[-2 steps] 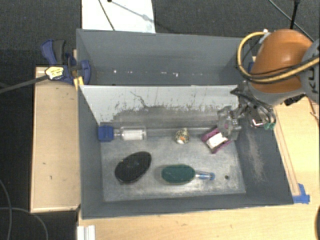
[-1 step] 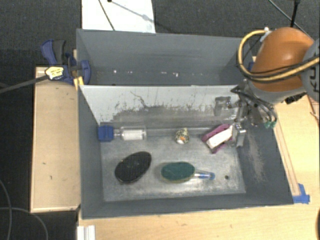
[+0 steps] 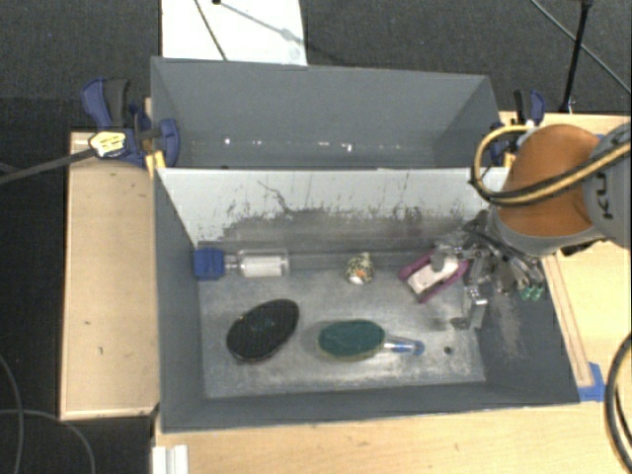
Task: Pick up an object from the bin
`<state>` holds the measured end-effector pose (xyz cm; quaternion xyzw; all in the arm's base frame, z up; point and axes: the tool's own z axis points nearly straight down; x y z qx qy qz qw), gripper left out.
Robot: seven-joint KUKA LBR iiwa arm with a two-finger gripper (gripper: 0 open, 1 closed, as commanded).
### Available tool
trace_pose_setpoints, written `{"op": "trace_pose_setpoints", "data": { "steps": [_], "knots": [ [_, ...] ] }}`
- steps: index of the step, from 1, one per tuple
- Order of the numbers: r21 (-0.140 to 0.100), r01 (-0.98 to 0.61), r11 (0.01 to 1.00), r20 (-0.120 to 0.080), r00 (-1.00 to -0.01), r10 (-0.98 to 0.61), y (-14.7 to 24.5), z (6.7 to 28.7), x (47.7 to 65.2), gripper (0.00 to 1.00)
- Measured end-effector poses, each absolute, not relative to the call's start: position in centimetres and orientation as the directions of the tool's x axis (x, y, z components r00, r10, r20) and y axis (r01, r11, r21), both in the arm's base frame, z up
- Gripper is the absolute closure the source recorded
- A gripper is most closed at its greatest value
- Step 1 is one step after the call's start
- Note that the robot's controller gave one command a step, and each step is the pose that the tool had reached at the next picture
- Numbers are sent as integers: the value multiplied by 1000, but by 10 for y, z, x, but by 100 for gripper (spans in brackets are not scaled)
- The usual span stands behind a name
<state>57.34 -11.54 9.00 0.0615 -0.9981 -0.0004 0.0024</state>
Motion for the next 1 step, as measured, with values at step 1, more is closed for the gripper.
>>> {"op": "trace_pose_setpoints", "data": {
  "steps": [1],
  "knots": [
    [3,285,959,-13,-959,285,-92,74,582,0]
  ]
}}
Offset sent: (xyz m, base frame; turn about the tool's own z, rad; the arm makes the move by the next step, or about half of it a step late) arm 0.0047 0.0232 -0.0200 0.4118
